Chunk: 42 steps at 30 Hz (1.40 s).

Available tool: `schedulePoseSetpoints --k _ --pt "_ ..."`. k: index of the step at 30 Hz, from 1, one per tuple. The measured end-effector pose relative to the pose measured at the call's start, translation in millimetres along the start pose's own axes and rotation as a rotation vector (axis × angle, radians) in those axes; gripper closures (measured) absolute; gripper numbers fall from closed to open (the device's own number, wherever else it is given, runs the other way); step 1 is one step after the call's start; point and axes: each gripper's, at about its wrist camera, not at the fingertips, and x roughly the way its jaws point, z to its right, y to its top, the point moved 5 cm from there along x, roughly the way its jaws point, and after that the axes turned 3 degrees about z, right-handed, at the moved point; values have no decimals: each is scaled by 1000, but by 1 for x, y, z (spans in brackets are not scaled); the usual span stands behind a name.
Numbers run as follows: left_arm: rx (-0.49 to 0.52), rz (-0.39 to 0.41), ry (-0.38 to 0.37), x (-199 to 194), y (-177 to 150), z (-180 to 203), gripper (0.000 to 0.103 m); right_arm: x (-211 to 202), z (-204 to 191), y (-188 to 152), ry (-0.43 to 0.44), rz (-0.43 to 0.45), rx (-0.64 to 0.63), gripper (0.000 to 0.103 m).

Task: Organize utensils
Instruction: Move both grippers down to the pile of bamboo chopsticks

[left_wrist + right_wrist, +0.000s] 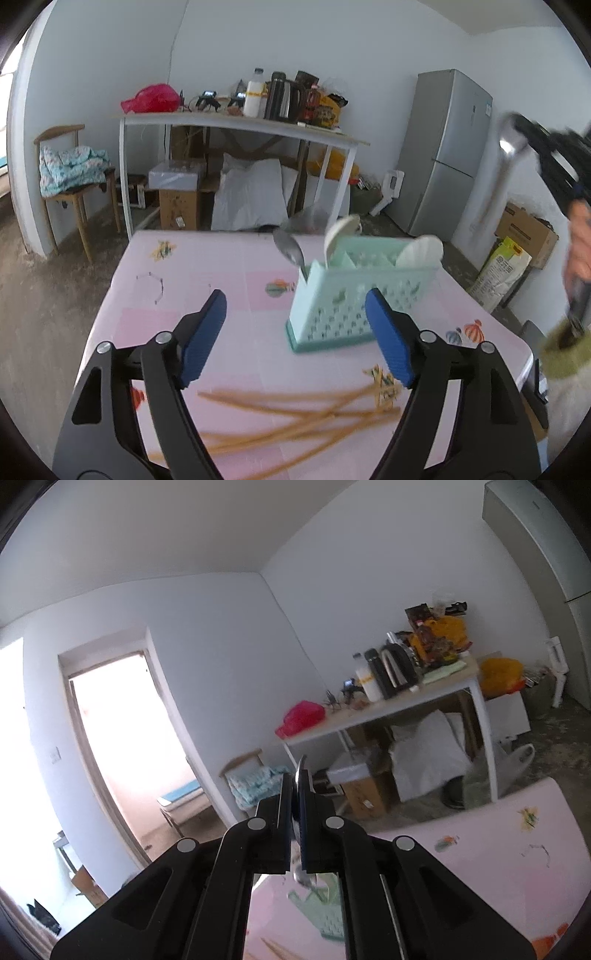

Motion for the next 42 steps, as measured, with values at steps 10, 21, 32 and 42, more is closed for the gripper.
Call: schedulePoseSetpoints --k 10,21,32,42 --pt "121 48 26 -29 -13 8 17 64 41 -32 -12 -69 50 99" --pt "123 -11 -1 -20 -37 13 16 61 87 -101 -94 -196 181 96" --pt "97 -65 23 -15 -57 0 16 2 90 -102 -202 -136 191 94" --pt "119 -164 32 -15 -87 -7 16 -39 62 -167 -253 -319 207 87"
